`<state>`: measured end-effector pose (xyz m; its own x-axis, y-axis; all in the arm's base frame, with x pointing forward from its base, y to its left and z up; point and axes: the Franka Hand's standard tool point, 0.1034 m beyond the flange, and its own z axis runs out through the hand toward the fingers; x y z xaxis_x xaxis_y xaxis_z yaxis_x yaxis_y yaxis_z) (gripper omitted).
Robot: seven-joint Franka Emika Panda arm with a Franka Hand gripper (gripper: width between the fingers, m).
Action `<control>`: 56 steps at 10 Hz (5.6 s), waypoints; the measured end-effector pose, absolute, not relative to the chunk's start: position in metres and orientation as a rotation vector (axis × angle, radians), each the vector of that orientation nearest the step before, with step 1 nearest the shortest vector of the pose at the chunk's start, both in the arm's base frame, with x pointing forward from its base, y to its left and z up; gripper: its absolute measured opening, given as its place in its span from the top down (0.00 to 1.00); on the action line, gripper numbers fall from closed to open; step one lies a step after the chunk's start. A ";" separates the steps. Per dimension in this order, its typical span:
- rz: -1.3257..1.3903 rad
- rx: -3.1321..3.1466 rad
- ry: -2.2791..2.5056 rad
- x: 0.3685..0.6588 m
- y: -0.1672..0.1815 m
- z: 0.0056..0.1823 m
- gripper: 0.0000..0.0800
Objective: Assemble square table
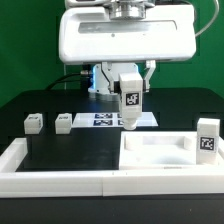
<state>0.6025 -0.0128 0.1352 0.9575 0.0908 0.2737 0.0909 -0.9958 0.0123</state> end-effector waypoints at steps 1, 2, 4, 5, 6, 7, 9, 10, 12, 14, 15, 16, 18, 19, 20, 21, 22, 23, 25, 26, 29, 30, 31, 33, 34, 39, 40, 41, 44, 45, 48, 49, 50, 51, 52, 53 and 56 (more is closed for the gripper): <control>-0.464 -3.115 -0.152 0.605 -0.015 0.129 0.63; -0.504 -3.120 -0.153 0.608 -0.016 0.127 0.63; -0.582 -3.126 -0.173 0.617 -0.020 0.128 0.63; -0.567 -3.126 -0.173 0.617 -0.020 0.125 0.63; -0.567 -3.126 -0.177 0.618 -0.018 0.124 0.63; -0.563 -3.127 -0.179 0.618 -0.017 0.122 0.63; -0.550 -3.129 -0.188 0.616 -0.014 0.115 0.63; -0.547 -3.129 -0.190 0.615 -0.012 0.112 0.63; -0.537 -3.128 -0.191 0.613 -0.005 0.106 0.63; -0.525 -3.128 -0.196 0.612 -0.002 0.100 0.63; -0.523 -3.131 -0.197 0.611 -0.003 0.096 0.63; -0.527 -3.132 -0.198 0.611 -0.002 0.094 0.63; -0.525 -3.131 -0.203 0.610 0.001 0.093 0.63; -0.524 -3.132 -0.202 0.610 0.001 0.093 0.63; -0.524 -3.132 -0.202 0.610 0.000 0.092 0.63; -0.524 -3.132 -0.202 0.610 0.000 0.092 0.63; -0.524 -3.132 -0.202 0.610 0.000 0.092 0.63; -0.524 -3.133 -0.204 0.610 0.000 0.092 0.63; -0.550 -3.142 -0.221 0.610 -0.006 0.086 0.63; -0.546 -3.143 -0.220 0.609 -0.007 0.084 0.63; -0.542 -3.146 -0.222 0.608 -0.007 0.079 0.63; -0.560 -3.147 -0.222 0.608 -0.006 0.078 0.63; -0.586 -3.148 -0.225 0.606 -0.005 0.076 0.63; -0.631 -3.151 -0.233 0.604 -0.004 0.074 0.63; -0.648 -3.152 -0.233 0.605 -0.005 0.074 0.63; -0.656 -3.153 -0.233 0.605 -0.006 0.073 0.34; -0.656 -3.153 -0.233 0.605 -0.006 0.073 0.22; -0.656 -3.153 -0.233 0.605 -0.006 0.073 0.22; -0.656 -3.153 -0.233 0.605 -0.006 0.073 0.19; -0.656 -3.153 -0.233 0.605 -0.006 0.074 0.19; -0.607 -3.145 -0.218 0.606 -0.011 0.091 0.19; -0.599 -3.144 -0.209 0.607 -0.013 0.094 0.19; -0.563 -3.142 -0.208 0.605 -0.010 0.092 0.19; -0.566 -3.142 -0.208 0.606 -0.010 0.091 0.19; -0.519 -3.141 -0.208 0.603 -0.008 0.088 0.19; -0.400 -3.135 -0.203 0.597 -0.002 0.082 0.19; -0.017 -3.103 -0.176 0.593 0.008 0.080 0.19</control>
Offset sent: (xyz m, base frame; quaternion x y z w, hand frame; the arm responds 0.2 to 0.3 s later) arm 0.0179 0.0035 -0.0026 0.0184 0.1342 -0.0021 0.9908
